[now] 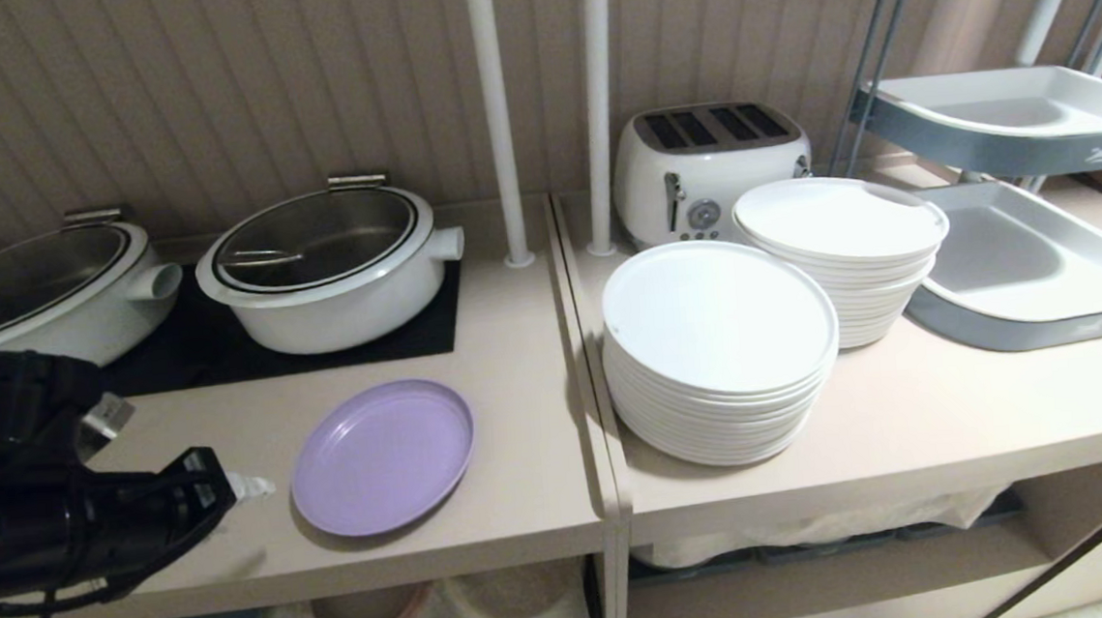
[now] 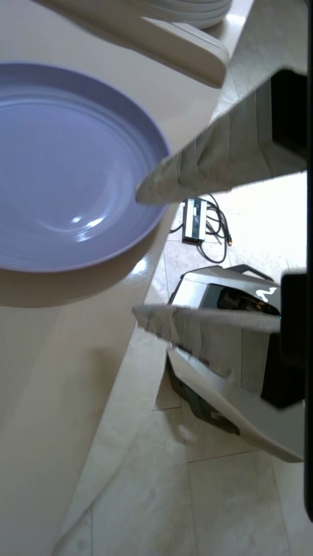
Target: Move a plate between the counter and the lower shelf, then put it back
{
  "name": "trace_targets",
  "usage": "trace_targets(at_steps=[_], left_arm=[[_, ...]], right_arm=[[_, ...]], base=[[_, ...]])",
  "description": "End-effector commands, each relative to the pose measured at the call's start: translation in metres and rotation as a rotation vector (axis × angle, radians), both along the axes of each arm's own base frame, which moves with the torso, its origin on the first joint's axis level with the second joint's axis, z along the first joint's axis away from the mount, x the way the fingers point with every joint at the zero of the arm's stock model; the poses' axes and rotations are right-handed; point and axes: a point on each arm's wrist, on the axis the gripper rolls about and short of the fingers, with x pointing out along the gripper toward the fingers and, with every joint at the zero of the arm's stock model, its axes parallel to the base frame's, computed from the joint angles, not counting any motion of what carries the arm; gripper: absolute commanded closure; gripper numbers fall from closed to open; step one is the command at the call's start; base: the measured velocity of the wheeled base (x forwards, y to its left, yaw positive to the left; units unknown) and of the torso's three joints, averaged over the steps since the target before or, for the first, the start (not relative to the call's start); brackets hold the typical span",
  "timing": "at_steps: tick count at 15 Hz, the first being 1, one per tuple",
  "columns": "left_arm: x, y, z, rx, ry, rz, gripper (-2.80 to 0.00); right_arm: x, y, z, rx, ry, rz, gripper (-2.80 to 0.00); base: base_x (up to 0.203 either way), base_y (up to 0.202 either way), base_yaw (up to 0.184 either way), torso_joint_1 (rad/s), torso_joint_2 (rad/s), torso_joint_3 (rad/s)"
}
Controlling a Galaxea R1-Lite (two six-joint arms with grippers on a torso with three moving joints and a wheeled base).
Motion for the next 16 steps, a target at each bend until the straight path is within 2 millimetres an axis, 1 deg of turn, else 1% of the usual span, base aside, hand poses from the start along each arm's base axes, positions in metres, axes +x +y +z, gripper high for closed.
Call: trace_targets(at_steps=[1,5,9,11,14,16], left_arm=[[-0.017,0.000,0.007,0.008,-0.041,-0.009,0.00],[-0.061,-0.002,0.000,0.079,-0.080,-0.084,0.00],[-0.086,-0.004,0.001,0.098,-0.142,-0.107,0.00],[-0.099,-0.004,0.005,0.107,-0.182,-0.111,0.00],[-0.123,-0.005,0.008,0.136,-0.209,-0.137,0.00],[-0.139,-0.005,0.006,0.153,-0.227,-0.151,0.00]], right_arm=[[0.000,0.000,0.000,0.001,0.000,0.000,0.00],[0.000,0.000,0.000,0.001,0.000,0.000,0.00],[0.000,0.000,0.000,0.001,-0.001,0.001,0.00],[0.000,0.000,0.000,0.001,0.000,0.000,0.00],[0.000,0.000,0.000,0.001,0.000,0.000,0.00],[0.000,0.000,0.000,0.001,0.000,0.001,0.00]], base=[[0.000,0.000,0.000,0.000,0.00,0.000],[0.000,0.000,0.000,0.000,0.00,0.000],[0.000,0.000,0.000,0.000,0.00,0.000],[0.000,0.000,0.000,0.000,0.00,0.000],[0.000,0.000,0.000,0.000,0.00,0.000],[0.000,0.000,0.000,0.000,0.00,0.000]])
